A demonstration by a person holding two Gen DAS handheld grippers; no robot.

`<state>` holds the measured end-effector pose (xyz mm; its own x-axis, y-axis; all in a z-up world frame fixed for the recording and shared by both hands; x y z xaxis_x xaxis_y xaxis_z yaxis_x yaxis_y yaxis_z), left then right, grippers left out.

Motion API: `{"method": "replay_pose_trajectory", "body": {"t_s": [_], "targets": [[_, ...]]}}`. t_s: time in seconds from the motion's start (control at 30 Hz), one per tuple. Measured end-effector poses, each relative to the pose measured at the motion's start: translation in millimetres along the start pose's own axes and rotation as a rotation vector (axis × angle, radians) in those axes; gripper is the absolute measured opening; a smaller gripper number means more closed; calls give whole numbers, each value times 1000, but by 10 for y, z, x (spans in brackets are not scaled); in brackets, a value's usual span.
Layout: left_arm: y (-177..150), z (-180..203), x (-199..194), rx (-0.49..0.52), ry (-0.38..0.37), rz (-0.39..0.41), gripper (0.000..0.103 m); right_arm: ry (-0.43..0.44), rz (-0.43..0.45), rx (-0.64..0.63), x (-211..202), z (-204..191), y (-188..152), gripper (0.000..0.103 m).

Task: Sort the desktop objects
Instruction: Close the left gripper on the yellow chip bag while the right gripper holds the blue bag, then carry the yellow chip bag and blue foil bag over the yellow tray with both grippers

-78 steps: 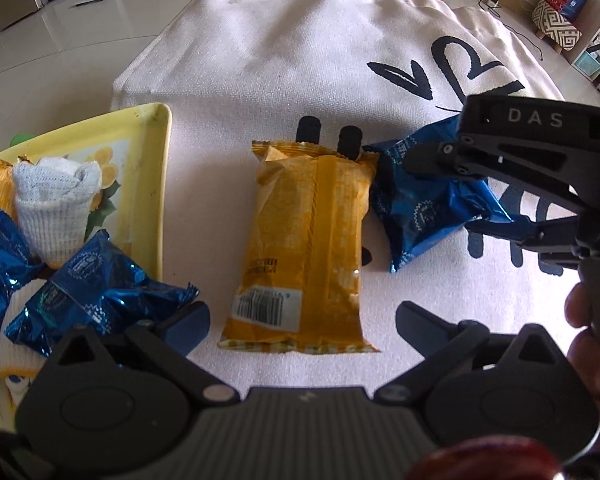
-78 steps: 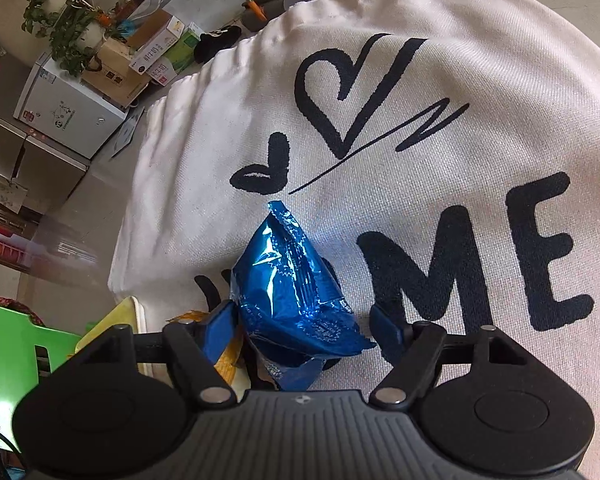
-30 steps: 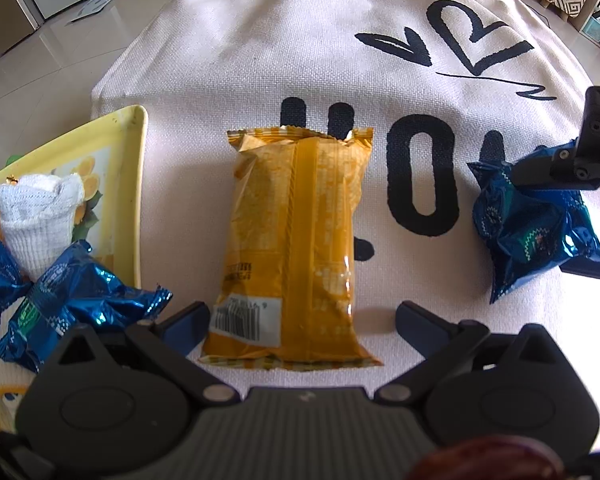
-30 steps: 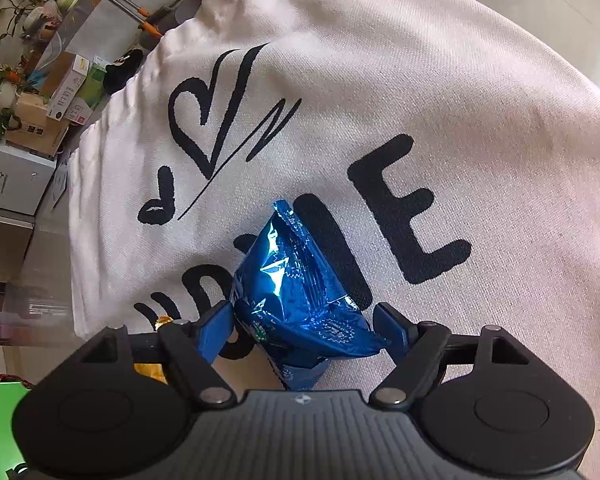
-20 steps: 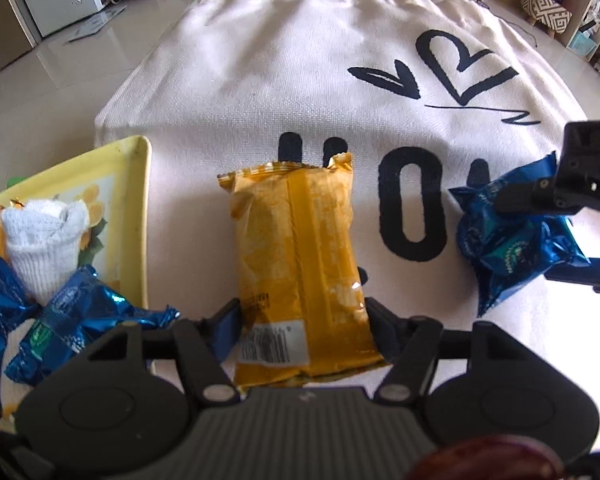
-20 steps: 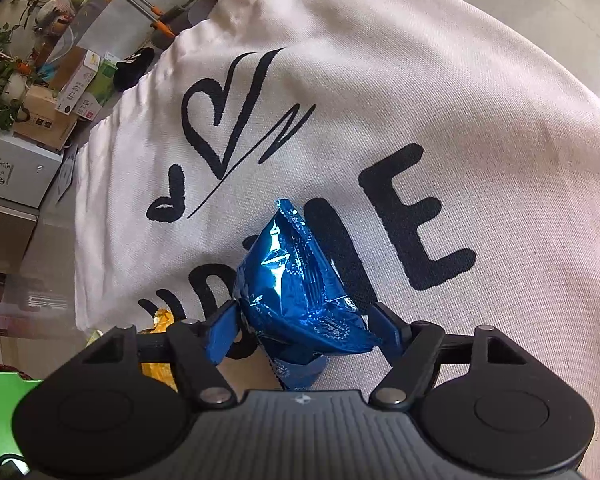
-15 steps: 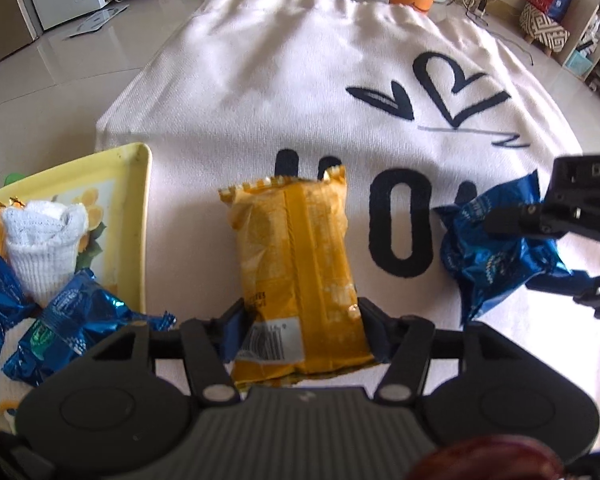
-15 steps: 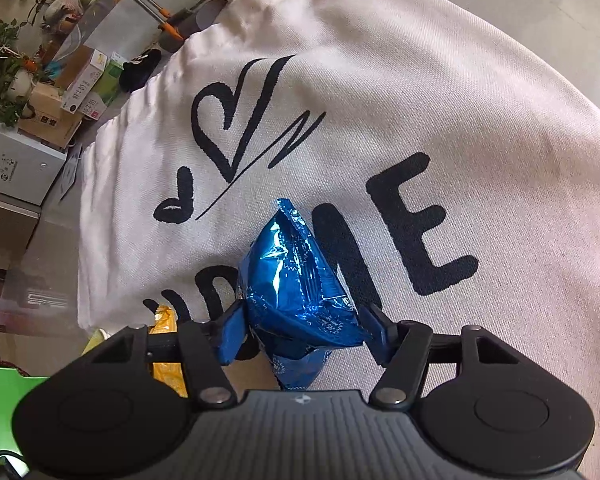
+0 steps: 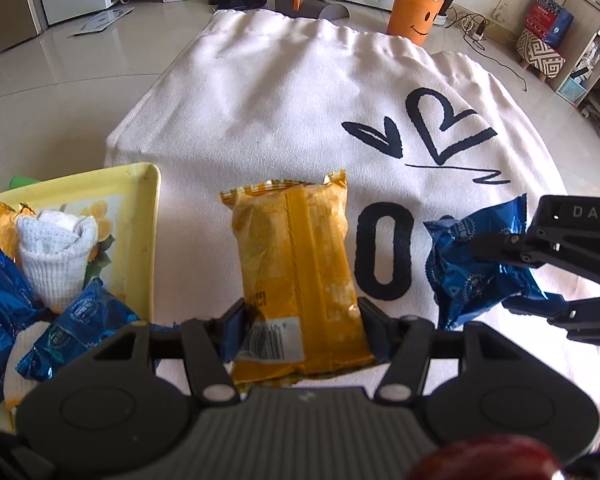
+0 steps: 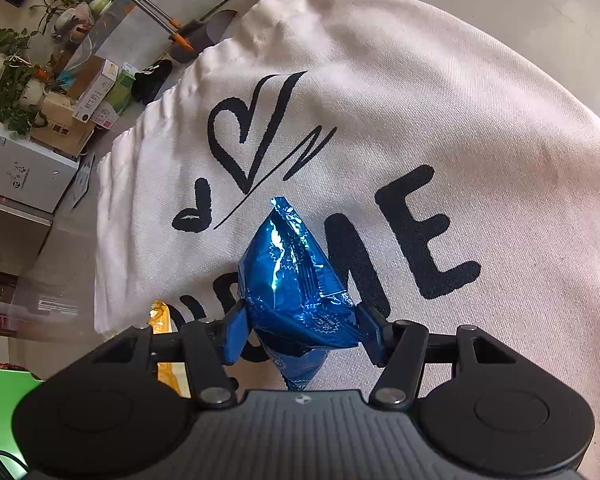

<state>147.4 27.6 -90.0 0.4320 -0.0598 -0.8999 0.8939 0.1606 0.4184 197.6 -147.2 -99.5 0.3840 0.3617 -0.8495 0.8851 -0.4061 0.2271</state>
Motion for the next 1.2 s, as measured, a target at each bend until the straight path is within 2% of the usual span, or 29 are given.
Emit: {"method": "replay_pose_trajectory", "body": {"t_s": [0.37, 0.63, 0.87, 1.1, 1.2], "targets": [[125, -80, -362, -26, -1, 58, 57, 44, 44, 10, -264, -115, -54, 58], [182, -189, -643, -60, -12, 92, 57, 104, 75, 33, -531, -253, -256, 58], [151, -224, -912, -53, -16, 136, 57, 125, 78, 65, -759, -203, -634, 58], [-71, -253, -1211, -14, -22, 175, 57, 116, 80, -10, -935, -156, -1152, 58], [-219, -322, -1294, -15, -21, 169, 57, 144, 56, -32, -963, -160, -1379, 58]]}}
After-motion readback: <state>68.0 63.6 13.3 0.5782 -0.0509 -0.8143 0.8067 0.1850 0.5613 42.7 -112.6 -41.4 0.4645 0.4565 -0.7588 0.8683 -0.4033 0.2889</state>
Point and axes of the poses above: each gripper's, at about its wrist camera, not at the fingertips, and x roughly the way its jaws point, z to its right, y to its top, the point moved 9 cm from there along x, roughly the way its jaws point
